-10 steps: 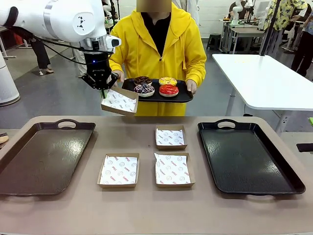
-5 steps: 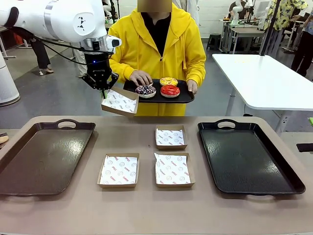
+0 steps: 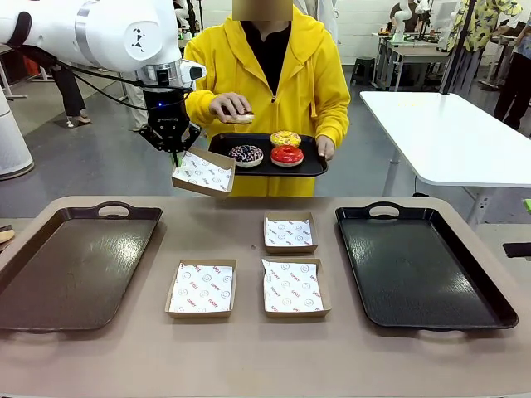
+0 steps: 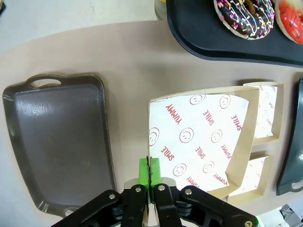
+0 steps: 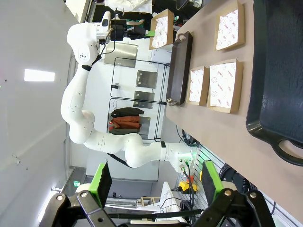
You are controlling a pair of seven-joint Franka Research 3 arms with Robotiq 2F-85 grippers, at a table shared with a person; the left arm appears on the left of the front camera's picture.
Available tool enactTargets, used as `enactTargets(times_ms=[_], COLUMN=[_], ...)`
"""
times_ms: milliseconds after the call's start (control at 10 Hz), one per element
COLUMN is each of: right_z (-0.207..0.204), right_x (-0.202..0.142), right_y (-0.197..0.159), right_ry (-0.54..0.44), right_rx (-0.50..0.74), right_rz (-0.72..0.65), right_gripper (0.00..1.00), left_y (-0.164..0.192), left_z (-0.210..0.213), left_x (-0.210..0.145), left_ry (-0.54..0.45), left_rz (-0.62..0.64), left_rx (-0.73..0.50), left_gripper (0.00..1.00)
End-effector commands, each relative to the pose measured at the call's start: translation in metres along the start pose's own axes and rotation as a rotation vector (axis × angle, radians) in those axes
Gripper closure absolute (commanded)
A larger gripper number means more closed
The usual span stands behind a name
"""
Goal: Individually package the donuts and arrange them on the tray.
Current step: Place the picked Paper togo box on the Handle tray while simultaneously picking up another Paper togo box from the table with the other hand.
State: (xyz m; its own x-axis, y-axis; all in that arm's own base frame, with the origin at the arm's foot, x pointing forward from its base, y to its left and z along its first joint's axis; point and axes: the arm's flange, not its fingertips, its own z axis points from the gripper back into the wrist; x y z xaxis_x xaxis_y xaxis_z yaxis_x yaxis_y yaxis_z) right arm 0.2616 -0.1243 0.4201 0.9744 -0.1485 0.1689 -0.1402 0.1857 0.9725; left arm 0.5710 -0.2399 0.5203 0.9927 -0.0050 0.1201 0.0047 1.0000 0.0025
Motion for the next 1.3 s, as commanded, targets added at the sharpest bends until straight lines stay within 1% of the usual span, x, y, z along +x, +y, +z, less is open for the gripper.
enactTargets(times_ms=[0, 1200], right_z=[0.0006, 0.0006], right_x=[-0.0004, -0.0004], right_y=[-0.0002, -0.0002], right_ry=[0.000, 0.000], right_rx=[0.007, 0.007], right_rz=[0.002, 0.002], right_gripper=[0.00, 0.00], left_y=[0.0009, 0.0009], left_z=[0.0006, 0.0006], left_x=[-0.0006, -0.0006], left_ry=[-0.001, -0.001], left_rz=[0.001, 0.001], left_rx=[0.001, 0.001], left_gripper=[1.00, 1.00])
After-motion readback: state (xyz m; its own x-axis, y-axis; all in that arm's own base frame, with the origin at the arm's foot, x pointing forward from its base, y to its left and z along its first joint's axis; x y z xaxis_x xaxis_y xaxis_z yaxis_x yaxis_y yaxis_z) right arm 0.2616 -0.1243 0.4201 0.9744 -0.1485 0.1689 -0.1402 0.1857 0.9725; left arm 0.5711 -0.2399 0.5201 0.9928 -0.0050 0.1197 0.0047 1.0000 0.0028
